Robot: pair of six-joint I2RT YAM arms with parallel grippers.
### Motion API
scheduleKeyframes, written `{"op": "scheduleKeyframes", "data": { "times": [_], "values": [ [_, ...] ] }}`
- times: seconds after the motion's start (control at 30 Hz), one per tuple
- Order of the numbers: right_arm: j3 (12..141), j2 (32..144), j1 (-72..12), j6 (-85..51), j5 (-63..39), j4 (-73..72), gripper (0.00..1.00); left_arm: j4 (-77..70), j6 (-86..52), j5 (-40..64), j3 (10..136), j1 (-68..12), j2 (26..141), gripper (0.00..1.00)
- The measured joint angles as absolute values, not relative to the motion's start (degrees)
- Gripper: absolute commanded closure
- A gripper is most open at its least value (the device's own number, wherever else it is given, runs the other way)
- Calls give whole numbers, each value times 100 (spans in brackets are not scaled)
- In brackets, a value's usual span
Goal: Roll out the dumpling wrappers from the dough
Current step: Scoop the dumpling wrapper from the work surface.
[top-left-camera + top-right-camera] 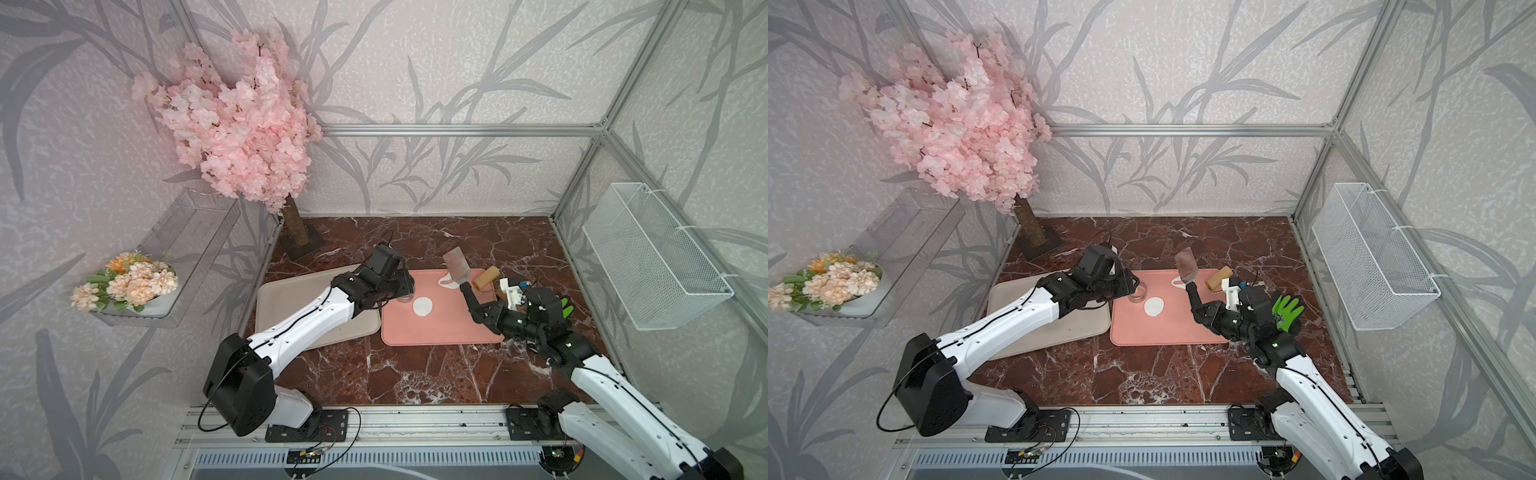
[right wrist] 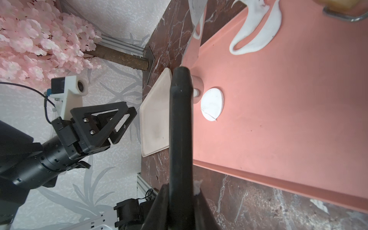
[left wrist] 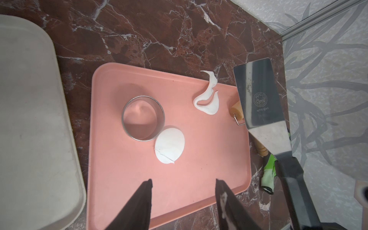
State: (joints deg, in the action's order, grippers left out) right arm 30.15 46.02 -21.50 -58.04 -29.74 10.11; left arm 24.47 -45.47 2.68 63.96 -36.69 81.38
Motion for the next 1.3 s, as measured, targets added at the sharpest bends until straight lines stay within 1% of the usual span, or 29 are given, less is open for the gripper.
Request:
{"op": "scheduleKeyframes", "data": {
  "times": [0.2,0.43,0.5,0.77,0.9,1.07,1.13,1.2,1.23,1.3],
  "values": [
    [3284,4569,-2043,-6237,-3717,1503,100,2842,-4331,-154,6195,-3660,8141,56],
    [3498,4453,-2018,-6372,-4300,2351,100,2906,-4305,-246,5369,-3662,8141,60],
    [3498,4381,-2016,-6392,-4412,2541,100,2882,-4316,-231,5212,-3662,8141,62],
    [3518,4012,-2014,-6414,-4729,3336,100,2646,-4307,-207,5043,-3695,8213,62],
    [3483,3811,-2014,-6508,-4823,3553,100,2539,-4309,-200,5002,-3750,8353,66],
    [3426,3658,-2014,-6488,-4858,3815,100,2383,-4303,-165,4998,-3837,8554,75],
    [3358,3629,-2014,-6473,-4856,3894,100,2305,-4309,-152,4998,-3872,8659,80],
    [3269,3627,-2014,-6464,-4851,3940,100,2239,-4303,-141,5000,-3898,8807,83],
    [3223,3629,-2014,-6455,-4849,3959,100,2215,-4311,-139,5000,-3905,8901,86],
    [3148,3629,-2014,-6445,-4842,3988,100,2185,-4303,-119,5002,-3922,9085,90]
  ]
}}
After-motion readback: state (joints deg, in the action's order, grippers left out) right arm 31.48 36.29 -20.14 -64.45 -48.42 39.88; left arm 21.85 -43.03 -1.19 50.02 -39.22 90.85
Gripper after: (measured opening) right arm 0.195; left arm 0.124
